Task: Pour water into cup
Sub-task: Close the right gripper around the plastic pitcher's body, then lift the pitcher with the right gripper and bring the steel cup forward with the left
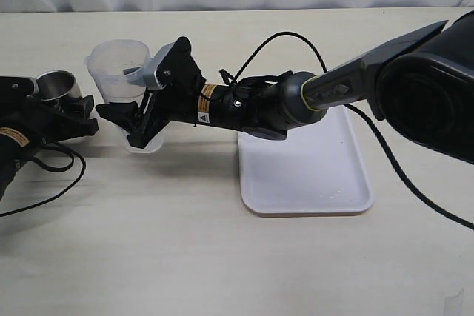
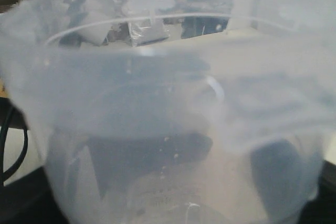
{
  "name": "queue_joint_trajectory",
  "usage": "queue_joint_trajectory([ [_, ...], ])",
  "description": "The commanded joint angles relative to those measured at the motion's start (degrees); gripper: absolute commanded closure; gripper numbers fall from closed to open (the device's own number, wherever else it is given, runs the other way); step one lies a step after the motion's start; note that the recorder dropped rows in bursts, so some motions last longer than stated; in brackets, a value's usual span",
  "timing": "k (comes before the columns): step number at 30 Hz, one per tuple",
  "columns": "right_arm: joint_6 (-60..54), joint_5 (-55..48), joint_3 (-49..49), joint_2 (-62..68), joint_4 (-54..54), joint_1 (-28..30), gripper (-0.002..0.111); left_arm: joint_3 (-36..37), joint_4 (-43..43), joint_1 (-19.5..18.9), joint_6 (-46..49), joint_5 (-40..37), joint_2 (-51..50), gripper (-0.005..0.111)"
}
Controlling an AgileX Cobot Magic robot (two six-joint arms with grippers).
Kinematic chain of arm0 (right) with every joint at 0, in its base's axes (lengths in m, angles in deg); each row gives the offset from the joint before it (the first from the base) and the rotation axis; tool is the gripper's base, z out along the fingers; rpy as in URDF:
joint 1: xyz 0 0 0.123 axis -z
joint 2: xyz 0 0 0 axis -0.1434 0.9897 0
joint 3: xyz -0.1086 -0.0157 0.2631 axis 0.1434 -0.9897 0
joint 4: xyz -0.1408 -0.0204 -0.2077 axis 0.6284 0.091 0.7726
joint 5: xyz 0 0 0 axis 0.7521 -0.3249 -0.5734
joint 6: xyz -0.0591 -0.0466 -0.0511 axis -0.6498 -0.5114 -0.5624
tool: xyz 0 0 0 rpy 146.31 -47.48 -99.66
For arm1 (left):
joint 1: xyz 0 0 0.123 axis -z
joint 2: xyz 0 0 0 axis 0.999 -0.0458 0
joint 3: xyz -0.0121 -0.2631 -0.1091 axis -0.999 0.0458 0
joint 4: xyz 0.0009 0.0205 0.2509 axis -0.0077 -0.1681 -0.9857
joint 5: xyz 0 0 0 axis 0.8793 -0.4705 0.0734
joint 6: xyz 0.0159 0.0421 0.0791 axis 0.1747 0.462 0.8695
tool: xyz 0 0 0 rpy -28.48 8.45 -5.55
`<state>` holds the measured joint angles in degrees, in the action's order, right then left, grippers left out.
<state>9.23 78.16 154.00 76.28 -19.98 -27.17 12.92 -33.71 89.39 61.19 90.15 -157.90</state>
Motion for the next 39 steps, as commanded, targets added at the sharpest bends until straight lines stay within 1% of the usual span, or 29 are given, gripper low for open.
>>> queue_joint_trajectory([
  [1, -2.5, 0.6, 0.1, 0.2, -0.4, 0.1, 0.104, -0.2, -1.8, -0.3, -0.5, 0.4, 0.1, 0.107],
  [2, -2.9, 1.3, 0.1, 0.1, -1.5, 0.2, 0.104, -0.2, -3.6, -0.3, -0.5, 0.4, 0.1, 0.107],
  [8, -3.0, -3.3, 0.1, -2.4, -3.6, 0.2, 0.104, -1.5, -10.5, -0.3, -0.5, 0.4, 0.1, 0.107],
  [14, -4.1, -4.2, 0.1, -5.7, -3.9, 1.4, 0.104, -1.9, -13.0, -0.3, -0.5, 0.4, 0.1, 0.107],
  [18, -4.1, -4.2, 0.1, -6.6, -3.9, 3.7, 0.104, -1.9, -14.8, -0.3, -0.5, 0.4, 0.1, 0.107],
  [22, -4.1, -4.2, 0.1, -6.6, -3.9, 5.4, 0.104, -3.3, -22.6, -0.3, -0.7, 0.4, 0.1, 0.107],
  [24, -4.1, -4.2, 0.1, -6.6, -3.9, 6.0, 0.104, -4.4, -27.0, -0.3, -2.8, 0.4, 0.1, 0.107],
  [28, -4.4, -4.0, 0.1, -6.6, -3.9, 6.4, 0.104, -6.3, -33.6, -0.2, -6.2, 0.4, 0.1, 0.107],
  [31, -5.5, -3.7, 0.1, -6.6, -3.6, 6.8, 0.104, -7.4, -37.9, 0.4, -6.3, 0.4, 0.1, 0.107],
  [39, -6.0, -2.3, 0.1, -6.6, -2.4, 8.2, 0.104, -8.1, -39.0, 2.6, -5.8, 0.4, 0.1, 0.107],
])
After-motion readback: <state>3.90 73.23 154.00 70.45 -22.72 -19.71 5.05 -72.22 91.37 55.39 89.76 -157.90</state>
